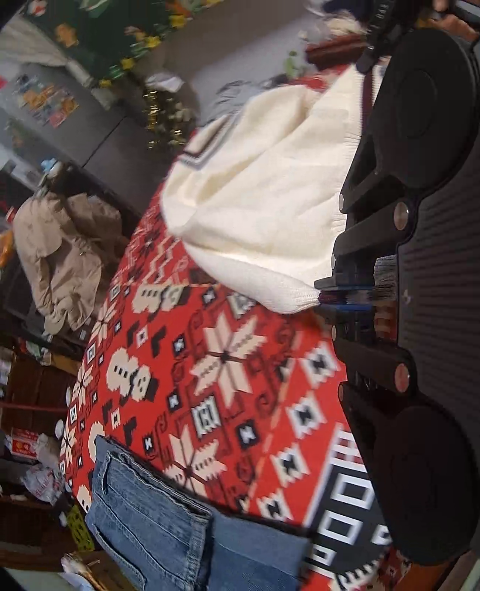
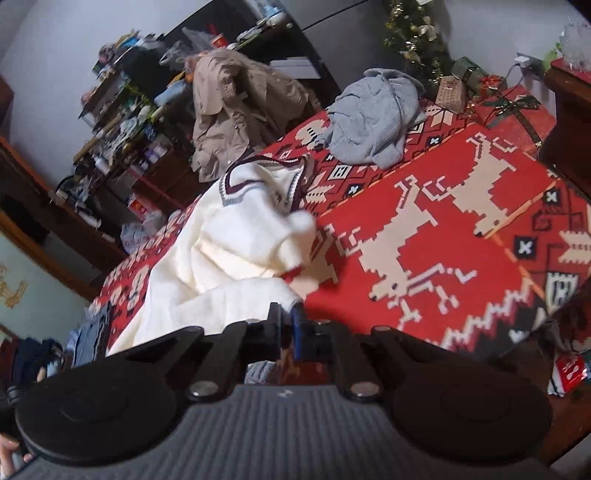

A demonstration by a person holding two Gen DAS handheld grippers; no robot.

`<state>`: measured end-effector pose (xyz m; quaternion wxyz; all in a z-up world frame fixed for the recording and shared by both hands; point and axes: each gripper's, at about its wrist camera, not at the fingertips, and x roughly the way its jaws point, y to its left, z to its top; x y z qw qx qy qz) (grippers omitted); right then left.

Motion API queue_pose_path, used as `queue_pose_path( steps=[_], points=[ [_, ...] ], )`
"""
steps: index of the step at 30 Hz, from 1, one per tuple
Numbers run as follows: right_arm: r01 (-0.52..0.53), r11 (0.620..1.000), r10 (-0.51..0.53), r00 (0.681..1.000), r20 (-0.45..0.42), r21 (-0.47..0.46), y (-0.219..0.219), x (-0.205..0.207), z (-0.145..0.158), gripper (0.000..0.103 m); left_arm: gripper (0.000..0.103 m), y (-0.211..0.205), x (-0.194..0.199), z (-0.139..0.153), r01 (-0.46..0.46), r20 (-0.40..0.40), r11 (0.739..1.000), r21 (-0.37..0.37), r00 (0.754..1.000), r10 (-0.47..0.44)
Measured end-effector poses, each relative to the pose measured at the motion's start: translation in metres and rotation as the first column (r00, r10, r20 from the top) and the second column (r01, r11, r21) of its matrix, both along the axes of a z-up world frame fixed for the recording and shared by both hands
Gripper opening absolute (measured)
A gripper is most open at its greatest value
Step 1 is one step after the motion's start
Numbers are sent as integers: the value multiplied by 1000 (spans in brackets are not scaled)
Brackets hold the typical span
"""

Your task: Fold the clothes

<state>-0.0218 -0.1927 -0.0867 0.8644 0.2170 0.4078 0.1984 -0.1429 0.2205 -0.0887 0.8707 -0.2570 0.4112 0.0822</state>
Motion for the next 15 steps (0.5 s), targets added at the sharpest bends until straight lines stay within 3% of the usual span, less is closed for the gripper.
queue_pose_path(
  steps=[4,6,9,13,15],
  points=[
    [-51,992,51,999,-9,-119,1,-18,-12,7,7,-7,-5,-22,39,-59,999,1,998,-39],
    [-34,990,33,999,-7,-136,-1,-19,-16,8,9,-9,-4,-25,44,-70,999,23,997,-42],
    [-7,987,6,1000,-4,-161,-5,-21,-21,16,18,-8,-3,-16,41,-52,995,87,998,-36],
    [35,988,-31,999,29,-152,-15,-19,-10,22,34,0,5,0,32,-10,994,103,999,-31],
    [39,990,-32,998,47,-138,-16,-14,-1,30,37,4,11,7,18,8,993,113,1000,-19]
  ],
)
